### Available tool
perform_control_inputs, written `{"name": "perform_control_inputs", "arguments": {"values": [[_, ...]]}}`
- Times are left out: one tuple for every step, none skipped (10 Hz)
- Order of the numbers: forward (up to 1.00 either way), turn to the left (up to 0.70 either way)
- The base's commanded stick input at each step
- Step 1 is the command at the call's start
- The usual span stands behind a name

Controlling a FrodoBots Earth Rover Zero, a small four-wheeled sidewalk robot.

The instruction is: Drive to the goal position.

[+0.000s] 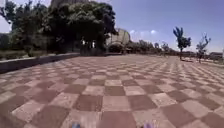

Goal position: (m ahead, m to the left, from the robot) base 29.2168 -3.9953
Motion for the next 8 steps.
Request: {"name": "perform_control_inputs", "arguments": {"values": [[1.00, 0.00], [1.00, -0.40], [1.00, -0.40], [1.00, -0.40], [1.00, -0.40], [1.00, -0.38], [1.00, 0.00], [1.00, 0.00]]}}
